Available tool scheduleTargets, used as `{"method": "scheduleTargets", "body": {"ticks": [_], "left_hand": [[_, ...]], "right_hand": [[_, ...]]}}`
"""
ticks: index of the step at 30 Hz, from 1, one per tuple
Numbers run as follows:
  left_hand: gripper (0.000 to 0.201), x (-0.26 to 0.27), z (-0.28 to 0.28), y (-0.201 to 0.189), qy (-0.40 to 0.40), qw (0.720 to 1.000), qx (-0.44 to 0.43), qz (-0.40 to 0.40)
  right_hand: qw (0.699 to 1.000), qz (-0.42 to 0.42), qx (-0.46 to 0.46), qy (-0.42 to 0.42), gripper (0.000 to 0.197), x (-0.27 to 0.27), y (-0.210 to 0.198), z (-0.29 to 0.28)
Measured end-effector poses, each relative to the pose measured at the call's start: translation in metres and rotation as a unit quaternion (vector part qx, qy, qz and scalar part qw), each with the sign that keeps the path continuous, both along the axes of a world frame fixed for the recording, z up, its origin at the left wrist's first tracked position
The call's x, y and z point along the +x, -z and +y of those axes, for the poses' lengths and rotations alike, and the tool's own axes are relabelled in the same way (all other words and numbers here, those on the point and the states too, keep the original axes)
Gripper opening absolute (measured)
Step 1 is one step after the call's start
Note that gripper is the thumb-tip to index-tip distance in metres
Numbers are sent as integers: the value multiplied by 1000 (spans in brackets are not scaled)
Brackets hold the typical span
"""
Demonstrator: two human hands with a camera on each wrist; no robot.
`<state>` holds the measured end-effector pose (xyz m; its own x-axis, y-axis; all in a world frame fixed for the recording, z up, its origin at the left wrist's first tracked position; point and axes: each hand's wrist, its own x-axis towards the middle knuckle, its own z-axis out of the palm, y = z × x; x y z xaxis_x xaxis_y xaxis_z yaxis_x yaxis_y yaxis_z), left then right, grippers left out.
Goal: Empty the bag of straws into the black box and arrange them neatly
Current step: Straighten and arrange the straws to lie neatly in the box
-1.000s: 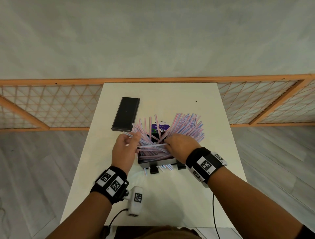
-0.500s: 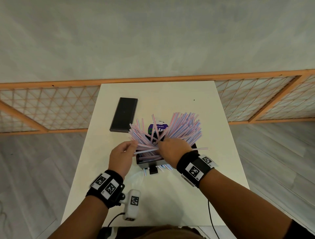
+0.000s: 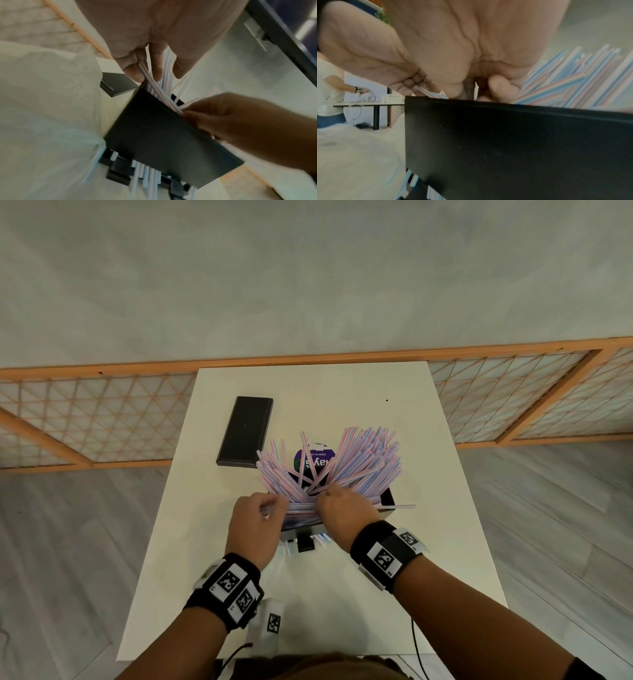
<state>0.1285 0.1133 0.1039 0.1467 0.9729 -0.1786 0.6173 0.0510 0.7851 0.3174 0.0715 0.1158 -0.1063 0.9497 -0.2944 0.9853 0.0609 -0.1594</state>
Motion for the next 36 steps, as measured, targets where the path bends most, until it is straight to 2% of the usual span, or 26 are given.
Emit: {"method": "scheduleTargets", "body": {"ticks": [3, 5, 7, 9, 11, 14, 17, 19, 22, 27, 31, 33, 36], "left_hand": [[31, -2, -9, 5, 67, 992, 65, 90], [34, -4, -13, 9, 115, 977, 113, 142], [29, -6, -14, 10, 151, 958, 169, 173], [24, -8, -10, 10, 185, 934, 225, 208], [25, -7, -8, 9, 210, 913, 254, 238], [25, 1, -3, 8, 251, 897, 250, 265], [26, 13, 2, 10, 291, 883, 230, 287], [20, 19, 6, 10, 307, 881, 212, 291], [15, 25, 9, 9, 312, 882, 180, 303], [14, 26, 8, 15, 361, 844, 170, 357], [39, 21, 8, 22, 403, 820, 174, 366], [48, 20, 6, 20, 405, 822, 170, 362], [53, 18, 2, 14, 381, 847, 157, 335]], "right_hand": [[999, 28, 23, -16, 26, 1, 6, -1], [995, 54, 85, 3, 30, 6, 2, -12], [977, 93, 174, 81, 28, 18, -16, -29], [951, 106, 225, 186, 31, 41, -26, -49], [946, 63, 188, 257, 37, 69, -27, -65], [962, 18, 77, 262, 38, 94, -13, -76], [964, 72, 31, 256, 45, 94, -8, -75], [954, 122, 44, 270, 47, 86, -9, -71], [942, 173, 100, 270, 38, 72, -10, -65], [926, 249, 133, 252, 20, 63, -4, -54], [907, 309, 112, 265, 5, 65, -7, -53], [892, 350, 94, 271, 7, 71, -11, -54], [875, 377, 94, 290, 9, 87, -27, -60]]}}
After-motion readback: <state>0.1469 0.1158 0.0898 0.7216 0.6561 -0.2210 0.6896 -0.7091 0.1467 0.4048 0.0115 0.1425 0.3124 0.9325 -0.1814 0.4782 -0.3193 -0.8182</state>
